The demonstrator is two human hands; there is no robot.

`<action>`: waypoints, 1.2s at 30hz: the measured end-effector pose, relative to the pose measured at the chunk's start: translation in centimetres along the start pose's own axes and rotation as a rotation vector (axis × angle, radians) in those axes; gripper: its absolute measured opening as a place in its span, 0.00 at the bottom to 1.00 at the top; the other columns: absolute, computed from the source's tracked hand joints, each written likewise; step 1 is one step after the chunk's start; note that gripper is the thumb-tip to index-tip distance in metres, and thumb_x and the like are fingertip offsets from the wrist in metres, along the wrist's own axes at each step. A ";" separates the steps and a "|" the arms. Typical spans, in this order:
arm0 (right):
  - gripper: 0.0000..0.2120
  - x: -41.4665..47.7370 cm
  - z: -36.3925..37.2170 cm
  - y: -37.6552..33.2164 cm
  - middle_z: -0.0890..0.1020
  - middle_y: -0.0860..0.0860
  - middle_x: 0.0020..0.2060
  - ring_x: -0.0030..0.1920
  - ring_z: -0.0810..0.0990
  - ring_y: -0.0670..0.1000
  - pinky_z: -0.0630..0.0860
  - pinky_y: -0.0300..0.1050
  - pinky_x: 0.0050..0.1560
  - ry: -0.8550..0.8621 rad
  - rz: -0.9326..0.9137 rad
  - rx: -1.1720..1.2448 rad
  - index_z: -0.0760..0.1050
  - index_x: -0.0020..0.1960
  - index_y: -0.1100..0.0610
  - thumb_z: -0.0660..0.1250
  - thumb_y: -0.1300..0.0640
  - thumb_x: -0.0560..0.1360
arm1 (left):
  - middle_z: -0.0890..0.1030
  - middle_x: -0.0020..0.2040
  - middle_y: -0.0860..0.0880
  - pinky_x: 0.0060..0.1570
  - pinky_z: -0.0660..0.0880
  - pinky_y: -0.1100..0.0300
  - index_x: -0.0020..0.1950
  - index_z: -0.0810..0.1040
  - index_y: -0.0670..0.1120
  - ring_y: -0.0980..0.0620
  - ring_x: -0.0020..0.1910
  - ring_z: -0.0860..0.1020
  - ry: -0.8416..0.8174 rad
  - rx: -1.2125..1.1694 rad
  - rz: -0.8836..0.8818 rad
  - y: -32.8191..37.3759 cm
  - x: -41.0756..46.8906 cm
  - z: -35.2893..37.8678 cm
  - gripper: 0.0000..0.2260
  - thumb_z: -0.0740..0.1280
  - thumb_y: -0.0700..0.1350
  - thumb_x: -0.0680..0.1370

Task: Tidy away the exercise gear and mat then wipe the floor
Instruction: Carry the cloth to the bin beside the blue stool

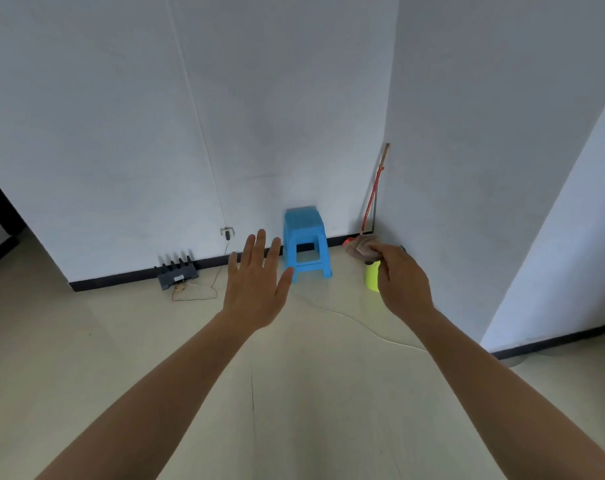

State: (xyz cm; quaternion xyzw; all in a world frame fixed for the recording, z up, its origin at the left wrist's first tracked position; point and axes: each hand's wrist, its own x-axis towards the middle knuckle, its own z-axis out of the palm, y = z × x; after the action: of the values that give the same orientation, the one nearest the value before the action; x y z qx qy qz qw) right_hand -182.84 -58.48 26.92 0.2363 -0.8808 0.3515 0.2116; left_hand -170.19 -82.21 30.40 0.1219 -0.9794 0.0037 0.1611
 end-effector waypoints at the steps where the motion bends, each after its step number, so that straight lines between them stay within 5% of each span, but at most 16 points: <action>1: 0.18 3.0 1.5 0.2 0.81 0.50 0.58 0.57 0.78 0.52 0.72 0.42 0.50 -0.006 -0.003 0.012 0.76 0.64 0.54 0.59 0.67 0.78 | 0.43 0.81 0.46 0.77 0.48 0.43 0.81 0.46 0.49 0.47 0.80 0.43 0.009 -0.011 -0.010 -0.9 2.7 0.5 0.30 0.42 0.61 0.82; 6: 0.17 15.6 11.2 2.3 0.81 0.49 0.58 0.58 0.78 0.49 0.75 0.45 0.58 -0.054 -0.107 0.067 0.76 0.64 0.53 0.59 0.65 0.79 | 0.47 0.81 0.44 0.76 0.51 0.42 0.81 0.50 0.48 0.45 0.80 0.47 0.100 -0.002 -0.042 -6.3 15.2 5.2 0.32 0.38 0.62 0.80; 13: 0.17 34.3 27.4 7.0 0.80 0.49 0.60 0.58 0.77 0.50 0.72 0.42 0.55 -0.132 -0.082 0.014 0.75 0.65 0.52 0.59 0.64 0.80 | 0.38 0.80 0.45 0.75 0.43 0.42 0.80 0.41 0.50 0.45 0.79 0.39 -0.021 0.002 -0.070 -14.7 36.7 16.6 0.36 0.31 0.65 0.75; 17: 0.18 46.1 32.8 9.8 0.80 0.50 0.60 0.57 0.78 0.50 0.69 0.40 0.50 -0.150 -0.017 -0.025 0.75 0.65 0.53 0.58 0.66 0.79 | 0.37 0.80 0.44 0.77 0.45 0.42 0.80 0.39 0.50 0.45 0.79 0.38 -0.089 0.030 -0.043 -18.3 51.0 20.0 0.30 0.38 0.62 0.81; 23: 0.18 59.7 39.1 17.5 0.81 0.51 0.59 0.57 0.79 0.54 0.78 0.53 0.55 -0.062 0.061 -0.041 0.75 0.65 0.53 0.57 0.64 0.79 | 0.36 0.80 0.45 0.77 0.43 0.43 0.80 0.39 0.50 0.46 0.79 0.37 -0.164 -0.005 0.044 -19.0 68.6 26.0 0.29 0.42 0.59 0.83; 36: 0.21 87.6 62.4 35.6 0.82 0.49 0.58 0.59 0.78 0.54 0.78 0.51 0.53 -0.179 0.163 -0.037 0.76 0.64 0.53 0.56 0.68 0.77 | 0.36 0.80 0.46 0.77 0.44 0.44 0.80 0.39 0.50 0.47 0.79 0.37 -0.388 0.032 -0.017 -20.7 101.2 47.2 0.28 0.42 0.59 0.83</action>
State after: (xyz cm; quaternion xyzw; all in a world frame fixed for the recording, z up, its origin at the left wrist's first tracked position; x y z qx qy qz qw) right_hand -285.84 -103.95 14.26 0.1905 -0.9188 0.3288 0.1070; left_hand -273.03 -128.48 17.04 0.1311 -0.9908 -0.0056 -0.0328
